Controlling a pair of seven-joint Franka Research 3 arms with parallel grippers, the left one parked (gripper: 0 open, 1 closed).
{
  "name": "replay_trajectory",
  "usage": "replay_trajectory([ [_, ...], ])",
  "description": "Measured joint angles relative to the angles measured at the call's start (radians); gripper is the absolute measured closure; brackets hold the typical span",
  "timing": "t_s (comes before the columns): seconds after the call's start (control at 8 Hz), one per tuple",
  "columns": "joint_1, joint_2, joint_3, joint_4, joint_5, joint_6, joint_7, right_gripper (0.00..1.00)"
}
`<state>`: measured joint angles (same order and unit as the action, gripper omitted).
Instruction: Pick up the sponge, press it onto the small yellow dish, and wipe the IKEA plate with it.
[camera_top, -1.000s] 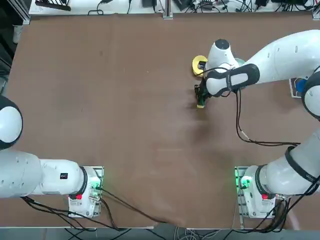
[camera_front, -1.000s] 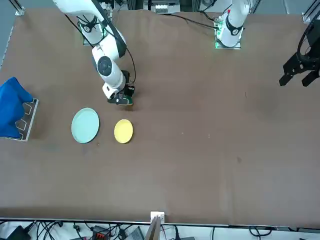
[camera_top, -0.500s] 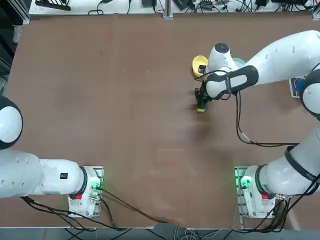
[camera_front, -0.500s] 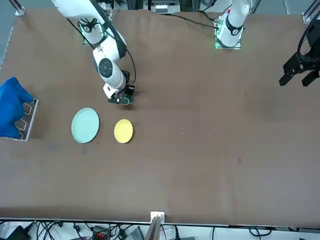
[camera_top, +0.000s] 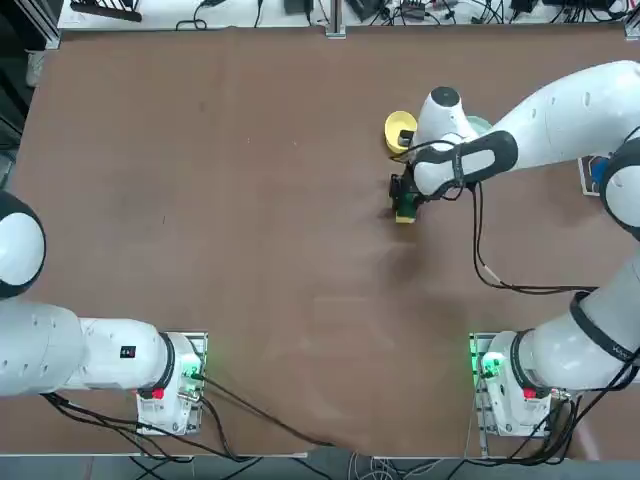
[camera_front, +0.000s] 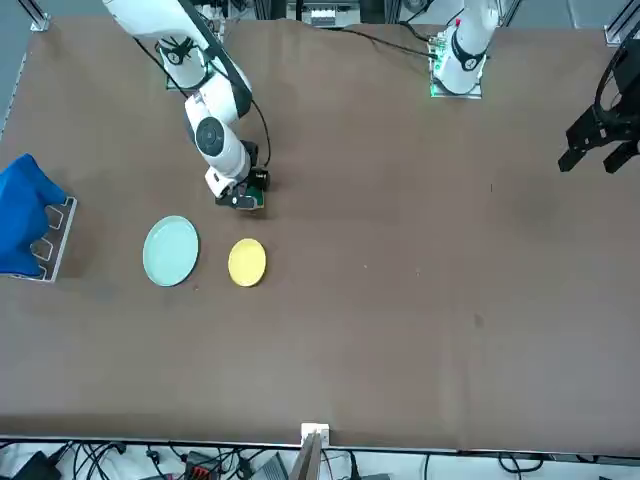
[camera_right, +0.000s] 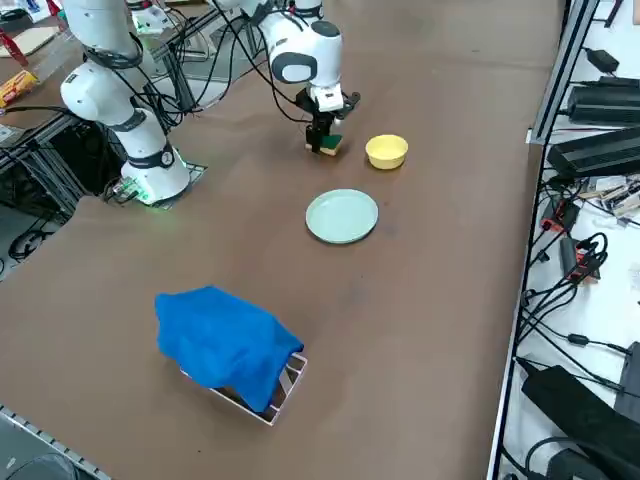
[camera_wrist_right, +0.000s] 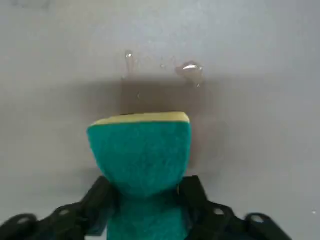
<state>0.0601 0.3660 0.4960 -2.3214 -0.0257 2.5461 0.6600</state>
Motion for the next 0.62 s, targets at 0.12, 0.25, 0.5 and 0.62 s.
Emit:
replay_trajectory([
  [0.12,-0.012,-0.015,-0.001,0.015,0.0,0.001,-0.001,0.01],
  [0.25,-0.028,-0.041,-0.002,0.042,0.0,-0.015,-0.001,0.0],
  [0.5,-0.052,-0.102,-0.003,0.174,0.0,-0.2,-0.001,0.0],
  [0.62,-0.062,-0.123,-0.003,0.279,0.0,-0.338,-0.001,0.0],
])
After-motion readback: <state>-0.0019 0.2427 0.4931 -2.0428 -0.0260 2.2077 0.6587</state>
